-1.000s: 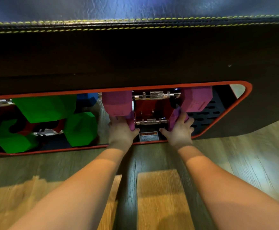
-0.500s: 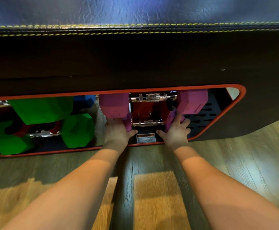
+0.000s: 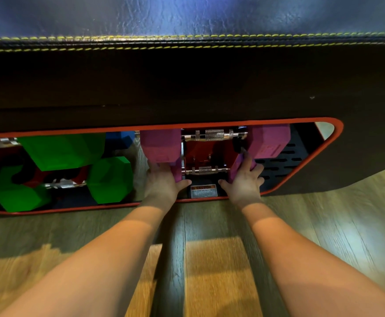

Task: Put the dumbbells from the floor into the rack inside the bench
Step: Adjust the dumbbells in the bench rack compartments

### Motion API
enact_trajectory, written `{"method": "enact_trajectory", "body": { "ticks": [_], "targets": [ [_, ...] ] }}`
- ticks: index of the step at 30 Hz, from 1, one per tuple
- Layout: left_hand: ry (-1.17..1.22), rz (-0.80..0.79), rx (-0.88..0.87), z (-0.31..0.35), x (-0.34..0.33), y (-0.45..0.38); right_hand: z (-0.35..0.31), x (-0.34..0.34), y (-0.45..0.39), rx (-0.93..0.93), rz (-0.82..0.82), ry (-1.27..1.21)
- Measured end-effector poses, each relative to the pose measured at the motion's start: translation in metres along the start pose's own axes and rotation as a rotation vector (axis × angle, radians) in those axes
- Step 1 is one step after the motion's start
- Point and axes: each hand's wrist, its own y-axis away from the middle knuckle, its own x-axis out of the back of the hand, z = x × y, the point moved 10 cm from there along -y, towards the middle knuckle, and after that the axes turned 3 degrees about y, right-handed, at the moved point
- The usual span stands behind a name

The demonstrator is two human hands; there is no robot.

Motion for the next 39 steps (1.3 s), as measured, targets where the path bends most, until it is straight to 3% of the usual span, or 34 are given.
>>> {"method": "enact_trajectory", "body": {
  "ticks": [7,16,20,23,26,29,32,35,39],
  "targets": [
    [-0.046,-0.021,-0.002,0.000,-0.004,0.001,0.000,0.002,-0.002,0.014,-0.024,0.025],
    [0.067,-0.055,0.034,-0.009,-0.012,-0.011,0.000,0.002,-0.001,0.013,-0.040,0.008],
    [0.299,-0.111,0.041,-0.016,-0.017,-0.013,0.007,0.002,0.003,-0.045,-0.012,-0.159],
    [0.461,-0.192,-0.059,-0.015,-0.006,-0.010,0.013,0.001,0.020,-0.191,0.053,-0.284],
    [0.399,-0.469,-0.133,-0.009,0.006,0.001,0.019,-0.020,0.052,-0.437,0.016,-0.350],
    [0.024,-0.545,-0.080,-0.045,0.034,0.002,-0.002,-0.051,0.088,-0.532,-0.071,-0.367],
    [-0.224,-0.581,-0.119,-0.077,0.068,0.018,-0.057,-0.092,0.122,-0.425,-0.255,-0.424],
    [-0.224,-0.608,-0.141,-0.097,0.105,0.049,-0.134,-0.094,0.154,-0.162,-0.359,-0.432],
    [-0.053,-0.472,-0.139,-0.134,0.164,0.074,-0.215,-0.049,0.178,0.221,-0.152,-0.537]
  ]
}}
